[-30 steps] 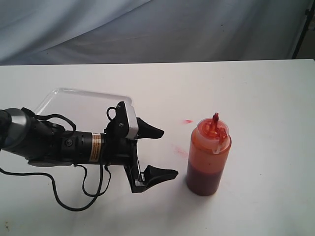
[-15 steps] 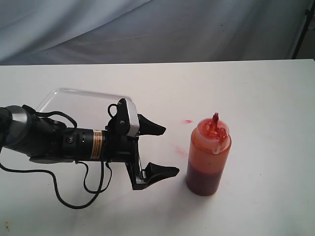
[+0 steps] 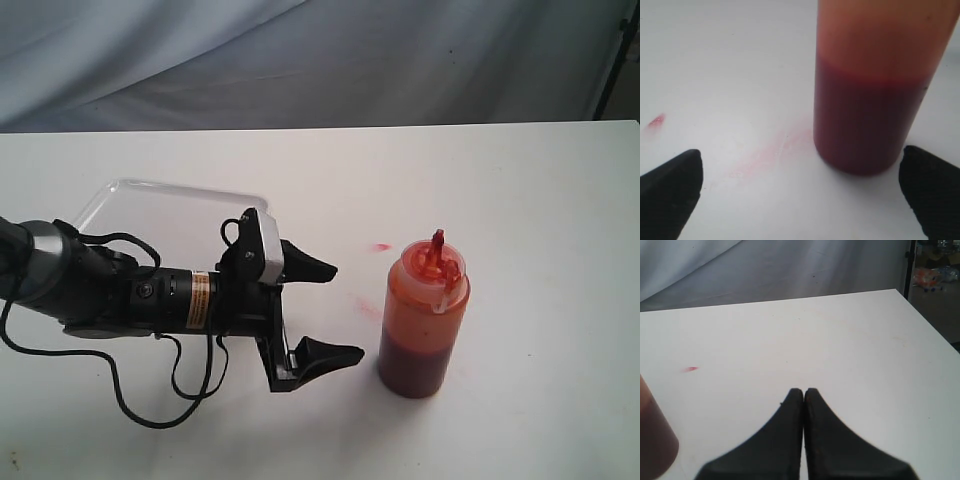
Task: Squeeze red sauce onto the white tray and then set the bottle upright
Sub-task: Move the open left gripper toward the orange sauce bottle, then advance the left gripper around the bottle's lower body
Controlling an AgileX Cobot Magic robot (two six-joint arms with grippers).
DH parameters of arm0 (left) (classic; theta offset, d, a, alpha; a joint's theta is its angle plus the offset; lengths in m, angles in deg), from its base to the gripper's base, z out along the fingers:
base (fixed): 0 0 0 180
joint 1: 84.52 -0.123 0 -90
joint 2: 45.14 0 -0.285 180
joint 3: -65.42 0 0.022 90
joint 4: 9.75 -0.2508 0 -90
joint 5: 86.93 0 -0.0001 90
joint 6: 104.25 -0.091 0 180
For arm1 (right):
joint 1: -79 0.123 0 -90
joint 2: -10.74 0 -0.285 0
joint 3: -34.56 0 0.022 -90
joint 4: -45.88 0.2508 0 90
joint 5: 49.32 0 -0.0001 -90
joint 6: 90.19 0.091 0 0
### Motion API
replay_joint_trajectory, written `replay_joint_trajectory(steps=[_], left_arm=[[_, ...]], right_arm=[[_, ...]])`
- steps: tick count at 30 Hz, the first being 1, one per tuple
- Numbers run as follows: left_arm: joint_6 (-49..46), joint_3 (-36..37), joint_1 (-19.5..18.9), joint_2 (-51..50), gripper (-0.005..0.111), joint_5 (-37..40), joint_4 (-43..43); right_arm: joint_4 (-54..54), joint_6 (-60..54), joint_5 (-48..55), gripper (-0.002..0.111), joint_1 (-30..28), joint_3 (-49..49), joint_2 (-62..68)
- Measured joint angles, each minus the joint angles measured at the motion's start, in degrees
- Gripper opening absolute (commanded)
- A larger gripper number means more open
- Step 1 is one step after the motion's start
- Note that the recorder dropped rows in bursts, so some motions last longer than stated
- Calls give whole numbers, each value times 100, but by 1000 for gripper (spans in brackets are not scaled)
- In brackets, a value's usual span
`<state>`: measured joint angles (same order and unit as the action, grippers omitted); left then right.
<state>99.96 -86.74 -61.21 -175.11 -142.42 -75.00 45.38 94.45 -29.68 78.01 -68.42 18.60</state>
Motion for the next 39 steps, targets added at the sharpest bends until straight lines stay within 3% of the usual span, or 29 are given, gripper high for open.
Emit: replay_joint_trajectory(steps=[7,23,32,39], left_arm=[[42,0,0,0,104,-46,544],[417,0,8,0,104,-46,52],[278,-118,470,-104,104,350,-31],[235,-153,495,-104,104,430,-31]], right_arm=[[0,0,0,0,0,0,0],[0,0,0,0,0,0,0],[0,0,0,0,0,0,0],[0,0,0,0,0,0,0]])
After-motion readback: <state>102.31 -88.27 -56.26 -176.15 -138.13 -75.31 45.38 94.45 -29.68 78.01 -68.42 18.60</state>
